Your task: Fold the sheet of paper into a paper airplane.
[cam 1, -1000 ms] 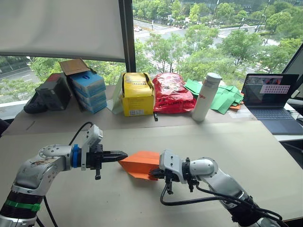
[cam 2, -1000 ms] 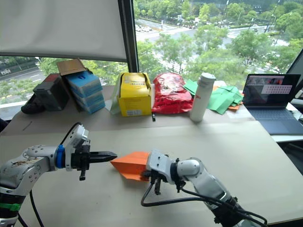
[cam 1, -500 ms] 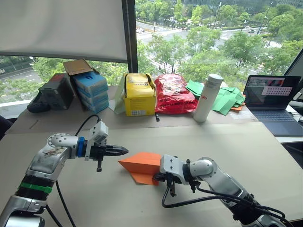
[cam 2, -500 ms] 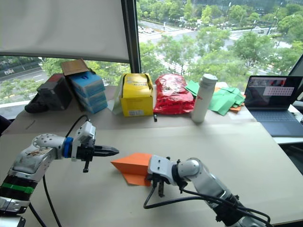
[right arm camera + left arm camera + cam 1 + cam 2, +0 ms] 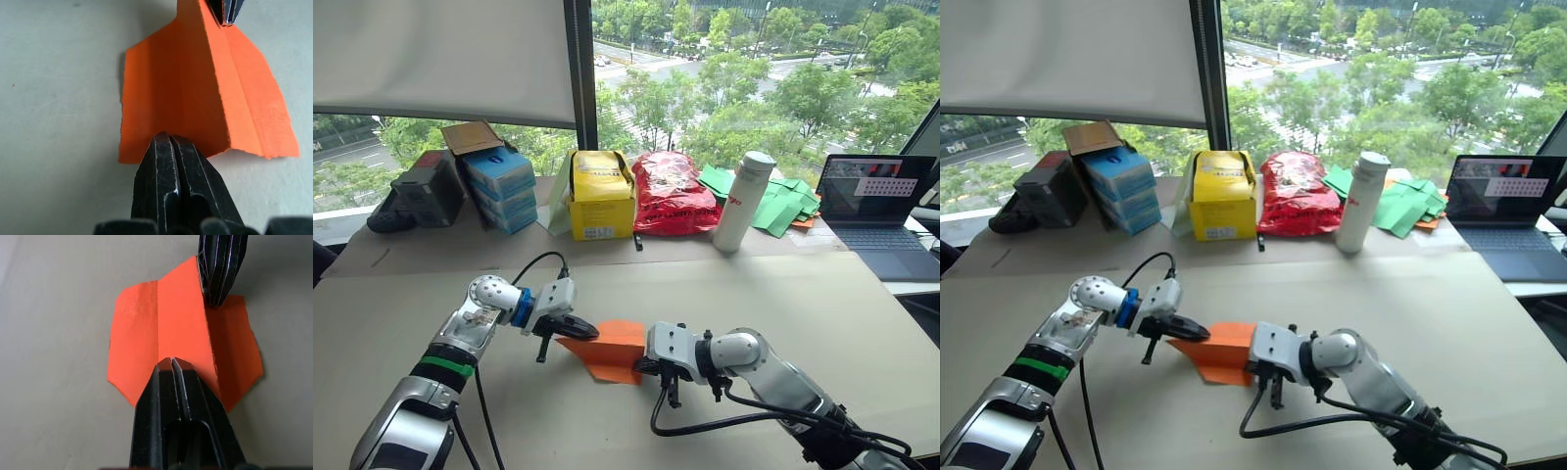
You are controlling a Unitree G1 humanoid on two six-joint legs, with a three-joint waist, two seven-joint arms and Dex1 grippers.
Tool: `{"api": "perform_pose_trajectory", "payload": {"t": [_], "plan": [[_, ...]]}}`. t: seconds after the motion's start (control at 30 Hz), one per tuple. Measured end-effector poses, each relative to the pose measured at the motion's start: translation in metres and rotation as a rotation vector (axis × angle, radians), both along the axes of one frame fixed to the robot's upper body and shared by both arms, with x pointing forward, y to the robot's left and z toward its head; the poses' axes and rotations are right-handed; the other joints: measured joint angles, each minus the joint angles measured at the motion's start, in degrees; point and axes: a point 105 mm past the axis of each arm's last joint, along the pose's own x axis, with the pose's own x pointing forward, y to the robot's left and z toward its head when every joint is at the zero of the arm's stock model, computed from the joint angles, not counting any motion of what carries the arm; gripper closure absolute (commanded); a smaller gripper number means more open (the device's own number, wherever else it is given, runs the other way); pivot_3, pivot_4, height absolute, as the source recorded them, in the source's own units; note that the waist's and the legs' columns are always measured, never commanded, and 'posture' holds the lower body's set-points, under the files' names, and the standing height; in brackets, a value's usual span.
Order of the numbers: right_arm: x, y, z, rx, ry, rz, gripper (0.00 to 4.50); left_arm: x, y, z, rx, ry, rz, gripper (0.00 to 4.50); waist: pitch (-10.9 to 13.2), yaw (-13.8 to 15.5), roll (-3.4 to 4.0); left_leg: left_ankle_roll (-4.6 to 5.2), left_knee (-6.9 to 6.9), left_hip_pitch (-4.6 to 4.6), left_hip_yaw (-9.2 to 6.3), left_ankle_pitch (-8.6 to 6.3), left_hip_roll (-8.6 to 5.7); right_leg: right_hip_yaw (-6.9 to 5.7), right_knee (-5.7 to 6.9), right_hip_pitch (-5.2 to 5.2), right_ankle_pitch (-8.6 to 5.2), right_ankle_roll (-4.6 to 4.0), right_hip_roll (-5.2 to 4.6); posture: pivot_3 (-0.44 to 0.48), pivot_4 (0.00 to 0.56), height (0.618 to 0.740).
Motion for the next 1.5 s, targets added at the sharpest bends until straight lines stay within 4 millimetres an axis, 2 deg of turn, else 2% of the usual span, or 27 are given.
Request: {"api": "perform_pose_trajectory", "payload": {"t": [0.23, 0.37, 0.57, 0.67, 0.77, 0.83, 0.93, 1.17, 1.5], "plan": [[0.000, -0.004, 0.003, -0.006, 0.007, -0.040, 4.46, -0.007, -0.009, 0.002, -0.004, -0.024, -0.050, 4.50, 0.00, 0.06, 0.00, 0.01, 0.09, -0.12, -0.01, -0.01, 0.00, 0.00, 0.03, -0.06, 0.00, 0.01, 0.01, 0.000, 0.150, 0.740], [-0.004, -0.019, 0.006, -0.024, 0.035, -0.101, 4.46, -0.014, -0.015, 0.006, -0.010, -0.052, -0.080, 4.50, 0.00, 0.12, 0.00, 0.07, 0.37, -0.40, -0.02, -0.05, 0.01, -0.01, 0.06, -0.18, 0.01, 0.04, -0.01, 0.000, 0.150, 0.740], [-0.014, -0.024, 0.022, 0.051, 0.106, -0.150, 4.46, -0.031, -0.013, -0.009, -0.003, -0.033, -0.085, 4.50, 0.00, -0.36, 0.01, 0.31, 0.53, -0.44, -0.03, -0.19, 0.04, 0.04, 0.09, -0.17, 0.02, 0.07, -0.02, 0.000, 0.150, 0.740], [-0.009, -0.027, 0.031, 0.102, 0.124, -0.195, 4.46, -0.037, -0.012, -0.016, -0.003, -0.022, -0.081, 4.50, 0.01, -0.31, 0.01, 0.35, 0.54, -0.45, -0.04, -0.21, 0.04, 0.04, 0.09, -0.16, 0.02, 0.07, -0.04, 0.000, 0.150, 0.740], [0.011, -0.025, 0.047, 0.172, 0.090, -0.242, 4.46, -0.037, -0.012, -0.016, 0.013, -0.055, -0.078, 4.50, 0.01, -0.47, 0.02, 0.34, 0.53, -0.40, -0.03, -0.21, 0.03, 0.04, 0.09, -0.13, 0.04, 0.08, -0.04, 0.000, 0.150, 0.740], [0.018, -0.025, 0.051, 0.186, 0.084, -0.256, 4.46, -0.039, -0.013, -0.016, 0.009, -0.069, -0.082, 4.50, 0.01, -0.45, 0.02, 0.31, 0.52, -0.40, -0.04, -0.19, 0.03, 0.04, 0.11, -0.14, 0.04, 0.08, -0.04, 0.000, 0.150, 0.740], [0.026, -0.023, 0.042, 0.197, 0.129, -0.284, 3.70, -0.040, -0.011, -0.021, 0.022, -0.070, -0.065, 4.50, 0.01, -0.48, 0.02, 0.16, 0.53, -0.47, -0.04, -0.11, 0.02, 0.05, 0.10, -0.19, 0.04, 0.08, -0.05, 0.000, 0.150, 0.740], [0.034, -0.016, 0.032, 0.238, 0.255, -0.283, 1.33, -0.049, -0.014, -0.020, 0.024, -0.099, -0.080, 4.50, 0.02, -0.50, 0.03, 0.20, 0.54, -0.48, -0.04, -0.13, 0.00, 0.06, 0.08, -0.18, 0.05, 0.10, -0.08, 0.000, 0.150, 0.740], [0.032, -0.008, 0.016, 0.257, 0.436, -0.259, 1.33, -0.055, -0.020, -0.013, 0.037, -0.107, -0.089, 4.50, 0.02, -0.55, 0.04, 0.22, 0.53, -0.46, -0.03, -0.15, 0.01, 0.05, 0.11, -0.18, 0.05, 0.10, -0.06, 0.000, 0.150, 0.740]]}}
